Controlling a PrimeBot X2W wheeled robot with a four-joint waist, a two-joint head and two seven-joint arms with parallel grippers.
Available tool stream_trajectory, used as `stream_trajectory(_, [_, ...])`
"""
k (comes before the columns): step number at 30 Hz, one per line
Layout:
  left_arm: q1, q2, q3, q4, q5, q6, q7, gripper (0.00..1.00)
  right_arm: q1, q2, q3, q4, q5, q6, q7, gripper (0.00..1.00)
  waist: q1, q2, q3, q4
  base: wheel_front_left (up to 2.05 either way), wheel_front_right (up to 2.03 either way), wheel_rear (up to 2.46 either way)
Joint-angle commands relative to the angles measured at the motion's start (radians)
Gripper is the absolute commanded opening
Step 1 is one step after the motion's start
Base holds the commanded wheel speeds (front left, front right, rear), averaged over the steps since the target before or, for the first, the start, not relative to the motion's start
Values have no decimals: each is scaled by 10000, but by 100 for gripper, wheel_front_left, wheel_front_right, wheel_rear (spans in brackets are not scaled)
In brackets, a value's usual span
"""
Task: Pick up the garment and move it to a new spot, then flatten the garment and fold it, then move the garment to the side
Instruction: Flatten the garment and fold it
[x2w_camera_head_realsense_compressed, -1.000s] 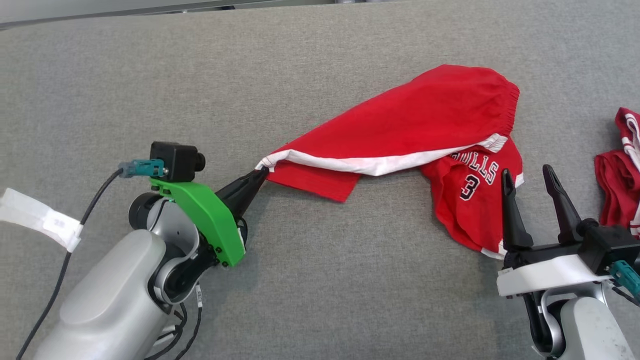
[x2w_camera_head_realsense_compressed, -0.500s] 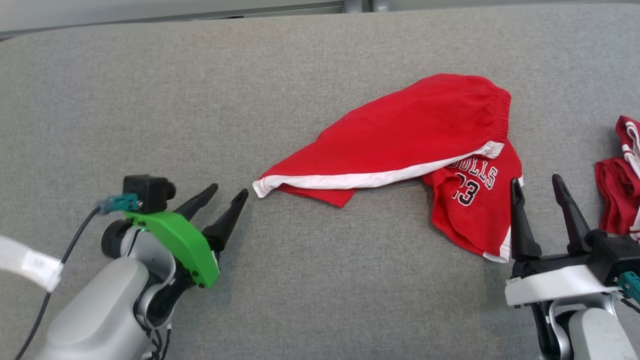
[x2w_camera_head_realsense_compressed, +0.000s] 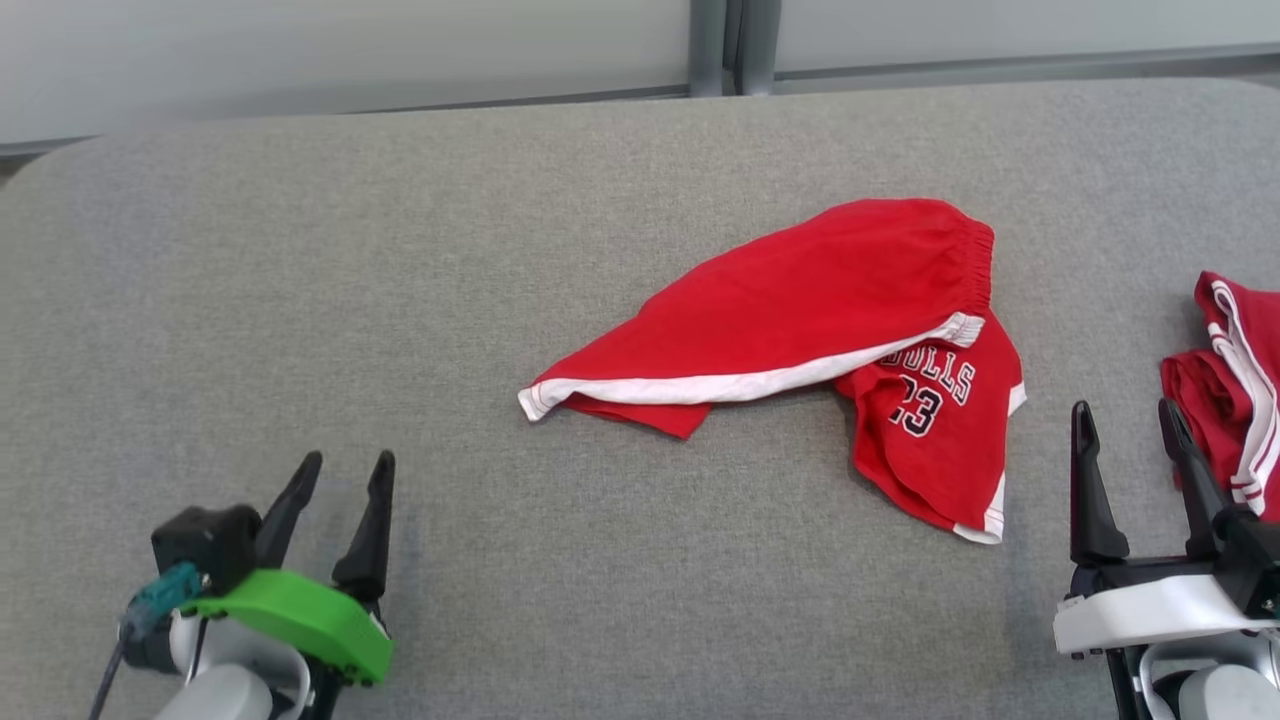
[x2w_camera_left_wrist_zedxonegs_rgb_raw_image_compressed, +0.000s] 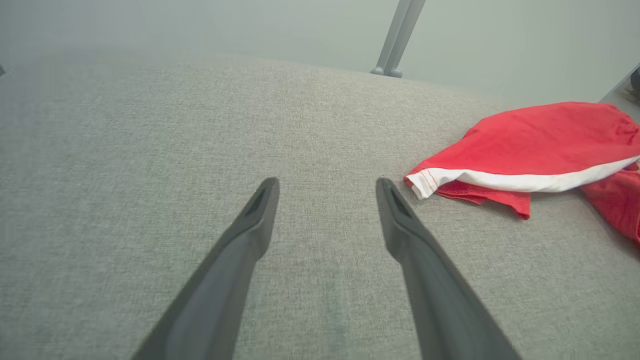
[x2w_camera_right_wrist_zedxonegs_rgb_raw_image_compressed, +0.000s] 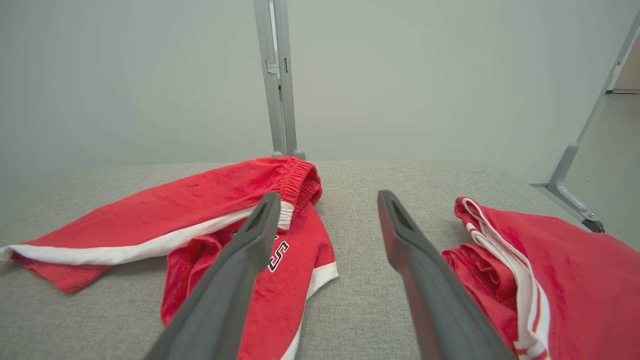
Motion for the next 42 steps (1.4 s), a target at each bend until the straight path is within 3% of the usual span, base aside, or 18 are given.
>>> stream_trajectory(1, [199,-2,49,-62,118,23,-64,100,117,-29,-32,27,-114,-4,-26,100,0,68,-235,164,0,0,0])
stream_trajectory(6, [1400,-375,1173,-753,1328,213,-77,100,457,-28,-131,352,-262,-4,-26,100,0,68,-777,564,0,0,0])
stream_trajectory(11, [2667,-982,2730,-1364,2959,88,-77,100,788,-29,-89,722,-172,-4,-26,100,0,68,-1267,996,0,0,0])
stream_trajectory(14, [3222,-1493,3578,-1379,3751,-462,-75,100,976,-34,-14,908,-113,-4,-26,100,0,68,-1486,1143,0,0,0])
stream_trajectory(21, [3708,-2245,4729,-1012,4498,-1506,-67,100,1140,-31,-48,1201,-99,-4,-26,100,0,68,-1677,1123,0,0,0])
stream_trajectory(29, [3719,-2845,5433,-603,5140,-2238,-66,100,969,-31,-57,1287,-205,-4,-26,100,0,68,-1713,989,0,0,0])
stream_trajectory(42, [3620,-3113,5696,-365,5504,-2483,-66,100,808,-31,0,1166,-198,-4,-26,100,0,68,-1644,955,0,0,0])
